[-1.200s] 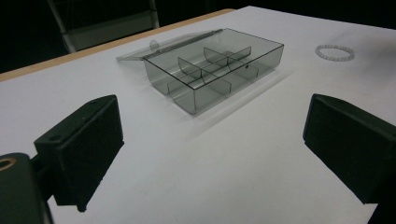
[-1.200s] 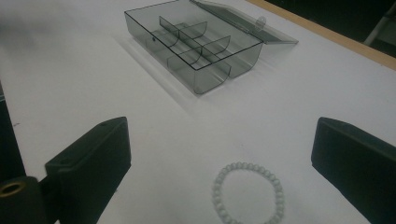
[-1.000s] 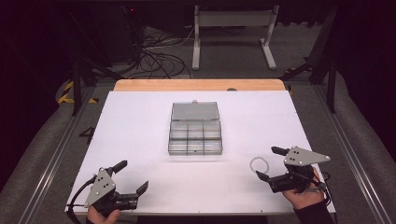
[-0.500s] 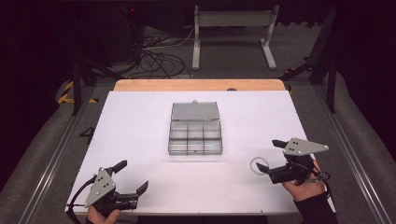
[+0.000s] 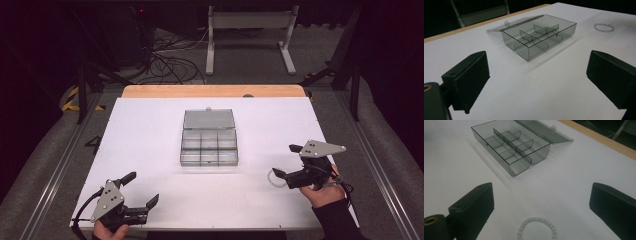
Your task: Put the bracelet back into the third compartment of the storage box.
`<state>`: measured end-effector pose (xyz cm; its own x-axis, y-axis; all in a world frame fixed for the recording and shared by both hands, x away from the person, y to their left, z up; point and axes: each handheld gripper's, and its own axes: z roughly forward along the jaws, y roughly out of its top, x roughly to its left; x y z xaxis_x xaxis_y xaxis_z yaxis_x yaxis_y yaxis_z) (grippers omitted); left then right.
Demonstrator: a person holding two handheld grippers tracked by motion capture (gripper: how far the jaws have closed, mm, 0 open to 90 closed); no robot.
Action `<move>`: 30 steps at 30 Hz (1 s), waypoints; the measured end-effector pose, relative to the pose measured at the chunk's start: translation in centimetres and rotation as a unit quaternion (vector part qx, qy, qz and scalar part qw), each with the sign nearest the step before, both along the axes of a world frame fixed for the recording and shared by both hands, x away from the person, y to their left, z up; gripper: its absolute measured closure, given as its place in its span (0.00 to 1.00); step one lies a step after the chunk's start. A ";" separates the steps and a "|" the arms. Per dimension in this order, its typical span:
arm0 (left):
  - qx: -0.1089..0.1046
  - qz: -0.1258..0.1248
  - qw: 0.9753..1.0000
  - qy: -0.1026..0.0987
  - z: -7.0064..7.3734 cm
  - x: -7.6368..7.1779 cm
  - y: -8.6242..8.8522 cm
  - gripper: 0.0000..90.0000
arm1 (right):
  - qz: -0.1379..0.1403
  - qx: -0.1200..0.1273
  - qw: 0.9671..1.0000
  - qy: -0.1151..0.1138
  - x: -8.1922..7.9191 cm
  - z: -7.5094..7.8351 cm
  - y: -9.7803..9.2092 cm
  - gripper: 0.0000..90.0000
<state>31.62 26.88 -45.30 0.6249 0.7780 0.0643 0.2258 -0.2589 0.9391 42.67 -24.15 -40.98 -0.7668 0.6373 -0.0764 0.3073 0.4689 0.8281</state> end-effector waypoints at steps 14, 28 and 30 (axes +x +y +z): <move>0.003 0.001 1.000 -0.002 0.0 0.1 0.1 0.06 | -0.023 -0.023 0.999 0.003 1.0 -0.2 -0.1 0.23; 0.001 0.002 1.000 0.001 -0.1 0.1 0.0 0.06 | -0.035 -0.073 0.995 0.062 3.4 -1.7 0.0 0.37; 0.001 0.001 1.000 0.001 -0.1 0.1 0.0 0.06 | -0.037 -0.078 0.994 0.072 3.7 -1.9 0.1 0.41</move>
<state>31.71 26.88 -45.36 0.6230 0.7795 0.0646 0.2282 -0.2602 0.9382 46.35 -24.10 -42.90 -0.7287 0.6811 -0.0715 0.4562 0.5606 0.6911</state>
